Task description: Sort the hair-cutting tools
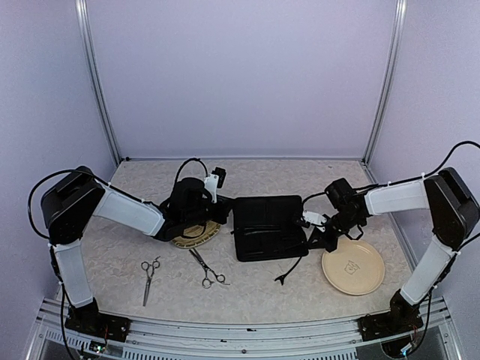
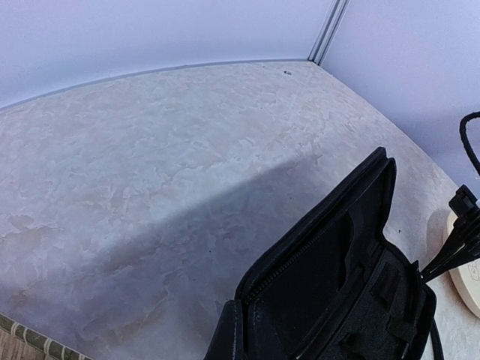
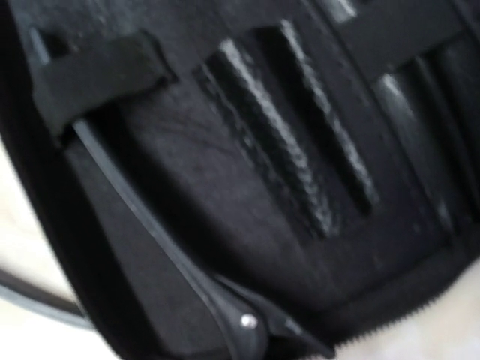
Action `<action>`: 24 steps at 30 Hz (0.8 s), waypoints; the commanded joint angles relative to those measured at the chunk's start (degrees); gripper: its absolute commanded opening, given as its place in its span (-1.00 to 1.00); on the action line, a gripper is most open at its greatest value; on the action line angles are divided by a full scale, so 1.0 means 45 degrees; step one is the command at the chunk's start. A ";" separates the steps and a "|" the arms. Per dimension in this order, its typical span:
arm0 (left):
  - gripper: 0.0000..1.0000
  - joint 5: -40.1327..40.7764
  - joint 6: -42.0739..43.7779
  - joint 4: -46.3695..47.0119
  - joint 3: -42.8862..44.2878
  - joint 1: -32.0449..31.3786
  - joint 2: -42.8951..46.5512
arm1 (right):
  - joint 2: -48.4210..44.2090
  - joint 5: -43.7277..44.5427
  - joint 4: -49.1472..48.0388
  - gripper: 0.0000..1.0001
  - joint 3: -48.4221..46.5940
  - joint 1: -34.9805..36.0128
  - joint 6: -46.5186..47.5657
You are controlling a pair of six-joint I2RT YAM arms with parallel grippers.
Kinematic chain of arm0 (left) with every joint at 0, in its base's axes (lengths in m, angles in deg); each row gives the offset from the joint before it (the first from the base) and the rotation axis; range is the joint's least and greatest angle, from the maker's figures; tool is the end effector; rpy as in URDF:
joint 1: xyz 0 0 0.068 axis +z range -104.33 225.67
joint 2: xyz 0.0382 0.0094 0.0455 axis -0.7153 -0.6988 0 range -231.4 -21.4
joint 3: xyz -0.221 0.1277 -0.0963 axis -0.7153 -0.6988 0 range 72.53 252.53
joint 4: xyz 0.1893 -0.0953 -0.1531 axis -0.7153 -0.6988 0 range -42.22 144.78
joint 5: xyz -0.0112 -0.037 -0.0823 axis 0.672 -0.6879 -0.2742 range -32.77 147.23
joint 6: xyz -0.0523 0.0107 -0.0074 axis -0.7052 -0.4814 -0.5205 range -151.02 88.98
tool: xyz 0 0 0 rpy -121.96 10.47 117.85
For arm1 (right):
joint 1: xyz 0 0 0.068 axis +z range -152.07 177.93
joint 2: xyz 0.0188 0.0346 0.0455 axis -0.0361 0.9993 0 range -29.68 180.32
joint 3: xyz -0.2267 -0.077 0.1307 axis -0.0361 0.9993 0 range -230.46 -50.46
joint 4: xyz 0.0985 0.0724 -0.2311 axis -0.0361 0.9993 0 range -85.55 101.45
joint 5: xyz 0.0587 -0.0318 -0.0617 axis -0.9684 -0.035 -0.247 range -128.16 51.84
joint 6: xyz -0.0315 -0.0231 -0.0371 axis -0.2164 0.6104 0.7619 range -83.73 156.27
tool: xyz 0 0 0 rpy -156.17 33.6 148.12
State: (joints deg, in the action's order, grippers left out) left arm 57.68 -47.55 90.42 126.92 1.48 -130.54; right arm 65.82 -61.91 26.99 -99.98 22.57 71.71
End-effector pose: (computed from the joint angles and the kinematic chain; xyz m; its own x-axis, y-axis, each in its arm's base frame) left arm 0.2874 -0.2790 0.1615 -0.4219 0.0134 -0.9065 0.5963 0.7573 -0.2663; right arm 0.2646 0.1372 0.1426 -0.3902 -0.7628 -0.5156 -0.9105 0.4028 0.0932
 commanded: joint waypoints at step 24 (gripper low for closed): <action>-1.00 0.0363 -0.0420 0.1006 -0.0369 -0.0240 0.0308 | 0.1035 -0.1559 0.1818 -0.84 -0.1346 0.2411 -0.0201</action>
State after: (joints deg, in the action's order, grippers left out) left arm 59.18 -48.65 91.56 125.35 0.87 -130.54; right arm 71.04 -65.69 30.47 -105.86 32.34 69.63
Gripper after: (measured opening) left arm 0.011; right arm 0.118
